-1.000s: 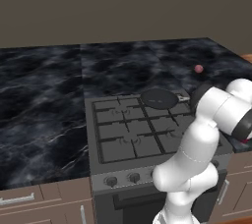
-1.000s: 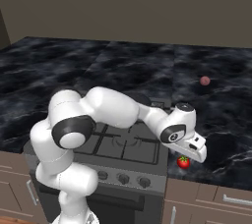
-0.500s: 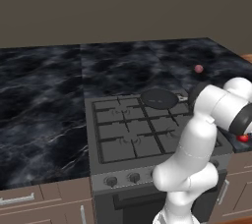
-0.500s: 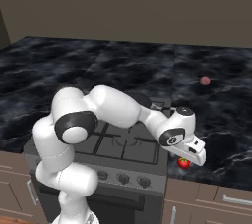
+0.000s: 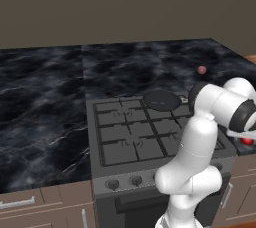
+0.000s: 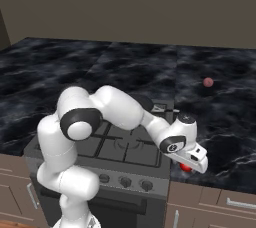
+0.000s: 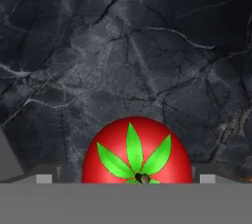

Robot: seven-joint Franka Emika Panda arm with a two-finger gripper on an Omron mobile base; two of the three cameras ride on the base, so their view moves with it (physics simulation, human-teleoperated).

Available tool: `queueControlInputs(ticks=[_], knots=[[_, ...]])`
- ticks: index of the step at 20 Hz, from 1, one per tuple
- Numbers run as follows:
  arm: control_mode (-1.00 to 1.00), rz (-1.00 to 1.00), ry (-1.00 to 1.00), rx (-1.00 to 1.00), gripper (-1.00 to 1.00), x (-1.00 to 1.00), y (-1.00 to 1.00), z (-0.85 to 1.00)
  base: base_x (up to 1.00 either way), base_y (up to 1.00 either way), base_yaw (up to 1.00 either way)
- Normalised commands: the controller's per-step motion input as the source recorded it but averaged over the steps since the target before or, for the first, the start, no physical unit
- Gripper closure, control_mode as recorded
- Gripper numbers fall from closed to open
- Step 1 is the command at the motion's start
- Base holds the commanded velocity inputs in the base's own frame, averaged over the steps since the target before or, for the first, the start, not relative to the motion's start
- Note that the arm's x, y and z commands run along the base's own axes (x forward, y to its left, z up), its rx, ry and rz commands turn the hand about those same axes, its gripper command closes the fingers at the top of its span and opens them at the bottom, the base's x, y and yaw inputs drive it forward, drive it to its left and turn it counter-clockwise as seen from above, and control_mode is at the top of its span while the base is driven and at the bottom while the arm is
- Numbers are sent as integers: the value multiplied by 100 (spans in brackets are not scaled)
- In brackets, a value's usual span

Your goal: Place the pan on the rear right burner on the stove. Then place the tomato and the onion in the pan and turn on the rear right burner.

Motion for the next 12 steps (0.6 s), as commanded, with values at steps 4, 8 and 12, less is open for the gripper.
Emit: queueControlInputs(ticks=[4,8,12], knots=[[-100,0,0,0,100,0,0,-19,0,0,0],[-100,0,0,0,100,0,-3,-9,0,0,0],[-100,0,0,0,100,0,-2,0,0,0,0]])
